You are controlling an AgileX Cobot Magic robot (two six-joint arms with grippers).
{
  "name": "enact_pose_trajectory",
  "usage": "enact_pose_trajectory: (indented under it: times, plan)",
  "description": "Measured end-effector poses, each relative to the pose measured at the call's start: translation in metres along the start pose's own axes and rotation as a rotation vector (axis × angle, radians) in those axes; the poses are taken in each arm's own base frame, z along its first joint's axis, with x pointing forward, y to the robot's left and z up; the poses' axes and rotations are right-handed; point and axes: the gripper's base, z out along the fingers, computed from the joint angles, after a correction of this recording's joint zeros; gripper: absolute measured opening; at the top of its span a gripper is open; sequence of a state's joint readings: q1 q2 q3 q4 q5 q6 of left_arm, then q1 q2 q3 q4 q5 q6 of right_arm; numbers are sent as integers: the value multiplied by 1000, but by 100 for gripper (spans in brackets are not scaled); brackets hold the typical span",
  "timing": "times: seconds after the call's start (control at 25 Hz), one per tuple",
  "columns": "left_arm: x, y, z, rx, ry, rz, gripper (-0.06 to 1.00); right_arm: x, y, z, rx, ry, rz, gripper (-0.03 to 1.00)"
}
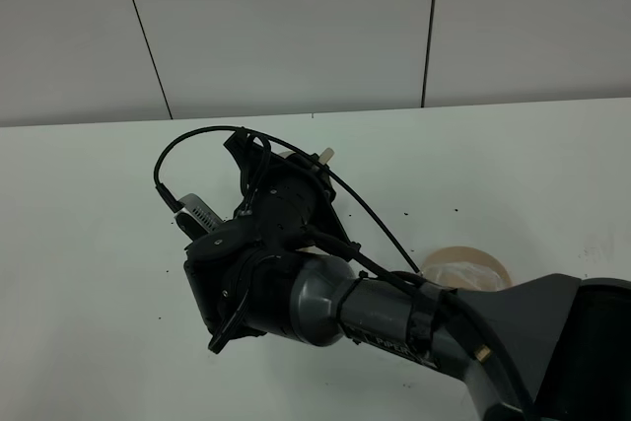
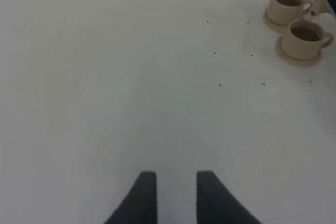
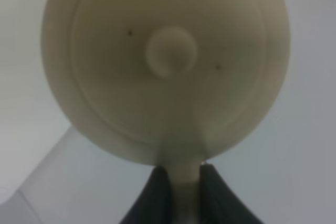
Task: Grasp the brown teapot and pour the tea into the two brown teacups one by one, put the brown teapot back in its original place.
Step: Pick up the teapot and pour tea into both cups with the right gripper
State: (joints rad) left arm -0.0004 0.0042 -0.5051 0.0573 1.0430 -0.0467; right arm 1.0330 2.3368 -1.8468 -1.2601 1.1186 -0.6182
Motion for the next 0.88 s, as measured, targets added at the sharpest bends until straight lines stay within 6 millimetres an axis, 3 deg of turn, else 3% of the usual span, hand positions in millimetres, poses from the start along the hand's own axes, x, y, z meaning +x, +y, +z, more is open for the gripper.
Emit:
enact_pose_trajectory:
  times: [0.88]
  plan:
    - [0, 0, 0, 0, 0, 1, 26, 0, 6, 3, -96, -28, 187, 10]
